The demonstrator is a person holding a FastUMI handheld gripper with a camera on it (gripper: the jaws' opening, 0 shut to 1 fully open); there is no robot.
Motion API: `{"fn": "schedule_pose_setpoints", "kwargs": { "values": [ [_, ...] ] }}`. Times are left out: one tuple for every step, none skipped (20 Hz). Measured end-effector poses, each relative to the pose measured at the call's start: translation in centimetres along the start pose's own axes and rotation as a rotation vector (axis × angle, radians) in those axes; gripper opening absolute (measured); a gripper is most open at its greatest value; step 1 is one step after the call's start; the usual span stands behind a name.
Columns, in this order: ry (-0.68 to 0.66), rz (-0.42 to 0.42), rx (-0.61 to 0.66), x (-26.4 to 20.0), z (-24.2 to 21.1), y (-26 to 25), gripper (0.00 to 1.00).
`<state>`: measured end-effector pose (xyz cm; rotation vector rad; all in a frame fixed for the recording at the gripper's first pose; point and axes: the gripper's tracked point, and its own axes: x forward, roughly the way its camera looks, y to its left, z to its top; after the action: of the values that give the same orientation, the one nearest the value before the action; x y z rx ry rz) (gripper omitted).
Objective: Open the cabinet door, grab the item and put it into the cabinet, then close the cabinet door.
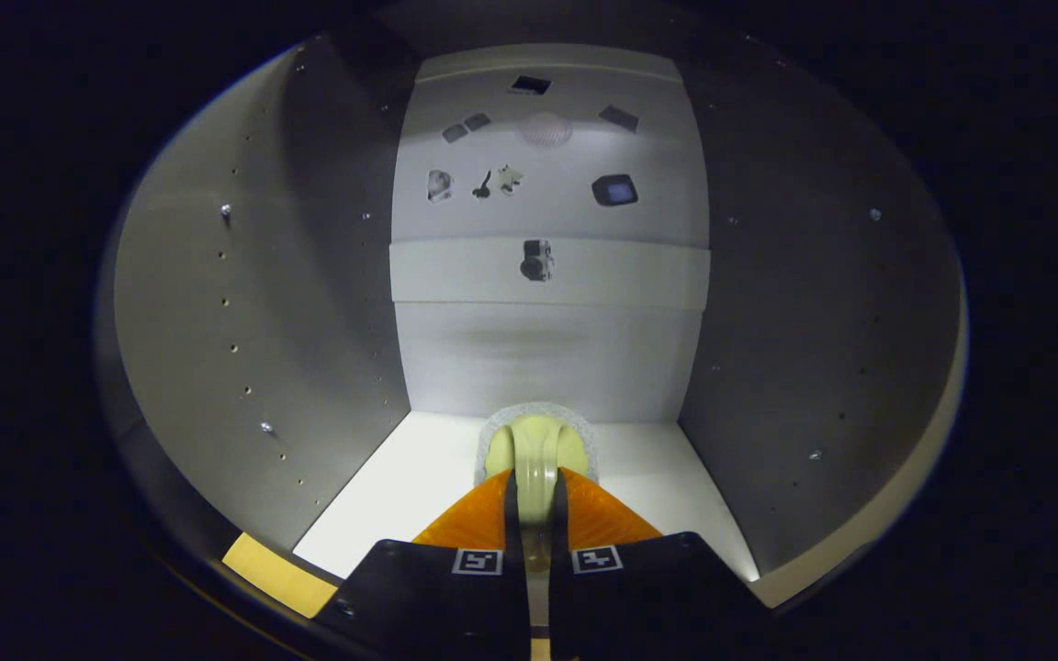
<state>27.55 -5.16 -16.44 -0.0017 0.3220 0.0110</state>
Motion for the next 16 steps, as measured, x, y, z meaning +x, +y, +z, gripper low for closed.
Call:
{"fn": "schedule_pose_setpoints", "kwargs": {
  "values": [
    [0.007,0.0,-0.009,0.6,-0.3,0.2,0.14],
    [0.017,-0.005,-0.019,1.2,-0.8,0.1,0.15],
    [0.026,-0.006,-0.02,1.6,-1.1,0.2,0.17],
    [0.026,-0.006,-0.012,2.1,-1.2,0.2,0.19],
    [0.025,-0.01,-0.003,2.4,-1.2,0.2,0.21],
    [0.027,-0.019,0.004,2.7,-1.2,0.0,0.22],
    [0.024,-0.021,0.01,2.9,-1.2,-0.1,0.24],
    [0.024,-0.028,0.011,3.1,-1.3,-0.3,0.26],
    [0.024,-0.024,0.014,3.7,-1.4,-0.4,0.26],
    [0.029,-0.023,0.02,3.4,-1.4,-0.3,0.27],
    [0.027,-0.029,0.019,3.4,-1.4,-0.4,0.29],
    [0.019,-0.03,0.017,3.5,-1.3,-0.5,0.32],
    [0.007,-0.027,0.016,3.3,-0.9,-0.4,0.41],
    [-0.009,-0.021,0.013,3.0,-0.4,-0.2,0.51],
    [-0.027,-0.016,0.007,2.6,0.1,0.1,0.59],
    [-0.046,-0.013,-0.001,2.1,0.7,0.3,0.6]
  ]
}}
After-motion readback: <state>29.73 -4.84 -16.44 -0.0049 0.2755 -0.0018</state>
